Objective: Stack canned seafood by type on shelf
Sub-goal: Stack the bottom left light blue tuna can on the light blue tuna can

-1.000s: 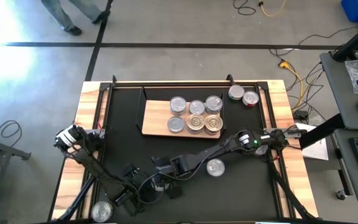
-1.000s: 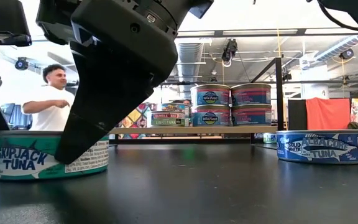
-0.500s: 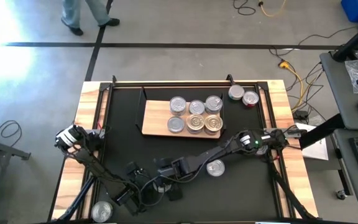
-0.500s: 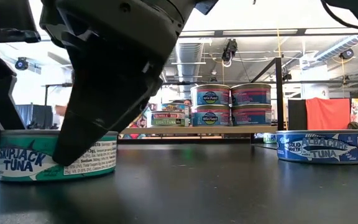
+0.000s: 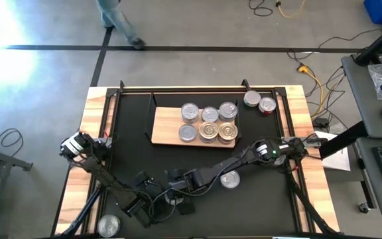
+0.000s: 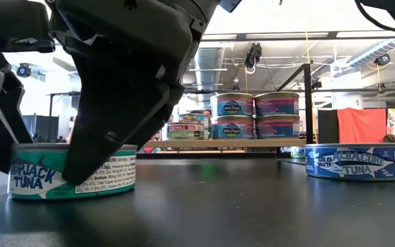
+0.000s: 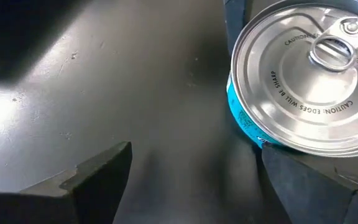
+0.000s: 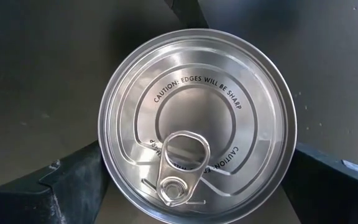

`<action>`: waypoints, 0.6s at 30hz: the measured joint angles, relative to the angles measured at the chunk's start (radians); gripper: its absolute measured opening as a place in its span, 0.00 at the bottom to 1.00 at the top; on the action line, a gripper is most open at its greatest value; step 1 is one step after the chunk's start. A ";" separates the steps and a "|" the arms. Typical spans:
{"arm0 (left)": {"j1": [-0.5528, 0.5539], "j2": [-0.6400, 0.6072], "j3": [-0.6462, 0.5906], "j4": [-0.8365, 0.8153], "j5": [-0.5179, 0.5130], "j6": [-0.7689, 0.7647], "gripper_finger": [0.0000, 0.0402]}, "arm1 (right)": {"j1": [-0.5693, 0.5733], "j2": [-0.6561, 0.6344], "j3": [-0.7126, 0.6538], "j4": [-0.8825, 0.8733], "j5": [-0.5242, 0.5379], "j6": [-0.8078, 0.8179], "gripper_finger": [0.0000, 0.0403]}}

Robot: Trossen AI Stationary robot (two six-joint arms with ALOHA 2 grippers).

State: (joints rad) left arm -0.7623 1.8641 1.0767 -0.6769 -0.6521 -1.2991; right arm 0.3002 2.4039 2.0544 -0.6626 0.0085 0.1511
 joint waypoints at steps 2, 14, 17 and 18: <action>0.007 0.000 0.000 0.000 0.000 -0.001 0.87 | -0.001 0.000 0.000 -0.006 0.003 -0.015 0.99; 0.011 0.000 0.000 0.000 0.003 -0.027 0.87 | -0.001 0.000 0.000 -0.024 0.008 -0.058 0.92; 0.011 0.000 0.004 -0.018 0.024 -0.053 0.87 | -0.001 0.000 0.000 -0.027 0.003 -0.066 0.92; 0.011 0.000 0.006 -0.027 0.032 -0.059 0.87 | -0.001 -0.002 0.000 -0.029 -0.002 -0.067 0.92</action>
State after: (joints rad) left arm -0.7517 1.8641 1.0830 -0.7038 -0.6206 -1.3580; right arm 0.2993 2.4020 2.0547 -0.6919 0.0064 0.0837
